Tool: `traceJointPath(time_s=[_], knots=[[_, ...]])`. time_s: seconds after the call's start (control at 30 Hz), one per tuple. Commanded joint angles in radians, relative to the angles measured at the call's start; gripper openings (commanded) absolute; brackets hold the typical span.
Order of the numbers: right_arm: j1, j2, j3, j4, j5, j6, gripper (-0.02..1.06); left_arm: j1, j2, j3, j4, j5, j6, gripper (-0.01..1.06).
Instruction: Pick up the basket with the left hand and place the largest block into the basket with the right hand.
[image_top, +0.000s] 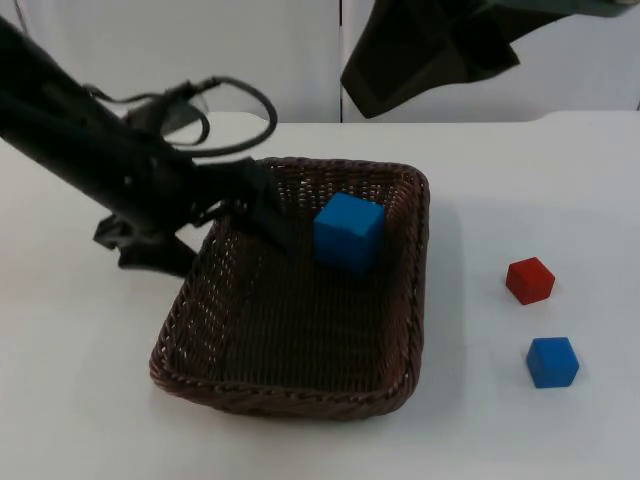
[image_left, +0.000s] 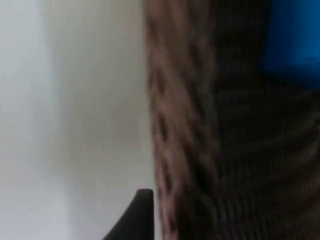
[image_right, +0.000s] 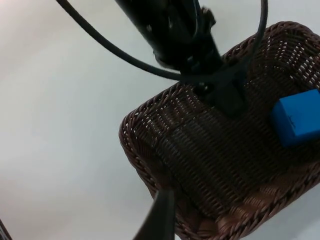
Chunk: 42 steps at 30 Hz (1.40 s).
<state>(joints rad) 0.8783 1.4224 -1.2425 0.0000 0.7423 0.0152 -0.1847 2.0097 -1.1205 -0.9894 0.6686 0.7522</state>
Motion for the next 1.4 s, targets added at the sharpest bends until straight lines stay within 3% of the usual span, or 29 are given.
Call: traceJointPath(time_s=[0.0,0.4,0.53,0.97,1.37], knots=[[0.004,-0.008,0.008,0.000,-0.025,0.000,0.78,-0.001,-0.058,-0.001,0.035,0.050,-0.009,1.05],[0.004,-0.015,0.008,-0.024,-0.065,0.000,0.78,-0.001,-0.202,0.022,0.193,0.059,-0.134,1.05],[0.004,-0.051,0.008,-0.023,-0.091,0.000,0.78,-0.001,-0.291,0.104,0.200,0.005,-0.135,1.05],[0.004,-0.160,0.014,-0.023,-0.076,0.000,0.78,-0.001,-0.577,0.300,0.209,-0.038,-0.135,1.05],[0.004,-0.316,0.246,-0.023,-0.211,0.000,0.78,-0.001,-0.918,0.358,0.256,0.023,-0.157,1.05]])
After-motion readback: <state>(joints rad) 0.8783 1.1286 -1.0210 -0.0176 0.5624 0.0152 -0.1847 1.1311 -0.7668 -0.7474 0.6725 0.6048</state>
